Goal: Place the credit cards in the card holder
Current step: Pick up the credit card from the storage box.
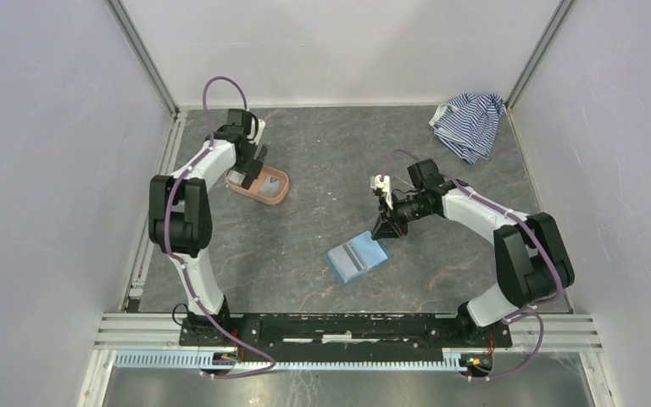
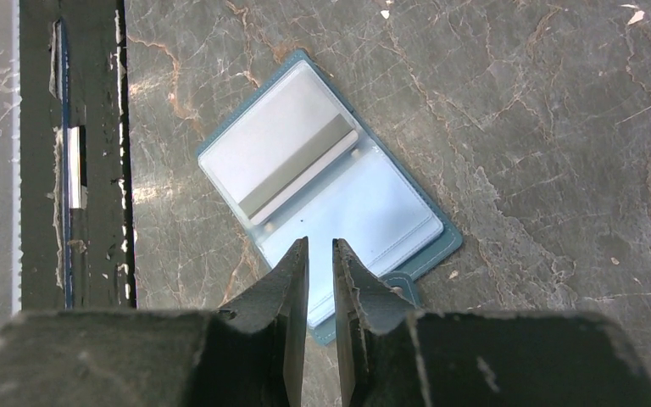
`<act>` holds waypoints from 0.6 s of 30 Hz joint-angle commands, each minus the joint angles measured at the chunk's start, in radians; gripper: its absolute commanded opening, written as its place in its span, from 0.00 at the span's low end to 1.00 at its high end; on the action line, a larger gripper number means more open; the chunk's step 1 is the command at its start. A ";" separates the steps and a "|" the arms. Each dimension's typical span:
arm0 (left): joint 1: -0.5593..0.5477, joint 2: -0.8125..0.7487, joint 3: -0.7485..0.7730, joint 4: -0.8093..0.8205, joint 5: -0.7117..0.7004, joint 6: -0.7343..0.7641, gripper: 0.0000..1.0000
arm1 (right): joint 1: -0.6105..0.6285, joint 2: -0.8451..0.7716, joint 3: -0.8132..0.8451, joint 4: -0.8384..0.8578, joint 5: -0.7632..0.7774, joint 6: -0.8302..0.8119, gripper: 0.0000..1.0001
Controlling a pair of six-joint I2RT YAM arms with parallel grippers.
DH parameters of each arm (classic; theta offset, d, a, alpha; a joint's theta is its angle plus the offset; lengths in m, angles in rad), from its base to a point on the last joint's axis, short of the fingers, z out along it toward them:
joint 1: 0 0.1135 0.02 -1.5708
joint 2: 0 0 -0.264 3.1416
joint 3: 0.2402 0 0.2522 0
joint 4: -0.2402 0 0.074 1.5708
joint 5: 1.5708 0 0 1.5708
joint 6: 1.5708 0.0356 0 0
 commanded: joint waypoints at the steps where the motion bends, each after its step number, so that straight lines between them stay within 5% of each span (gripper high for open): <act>1: -0.002 0.023 0.038 0.042 -0.006 0.043 0.95 | -0.006 0.010 0.041 -0.013 -0.030 -0.026 0.22; 18: 0.001 0.055 0.035 0.068 -0.033 0.040 0.85 | -0.006 0.029 0.051 -0.030 -0.041 -0.038 0.22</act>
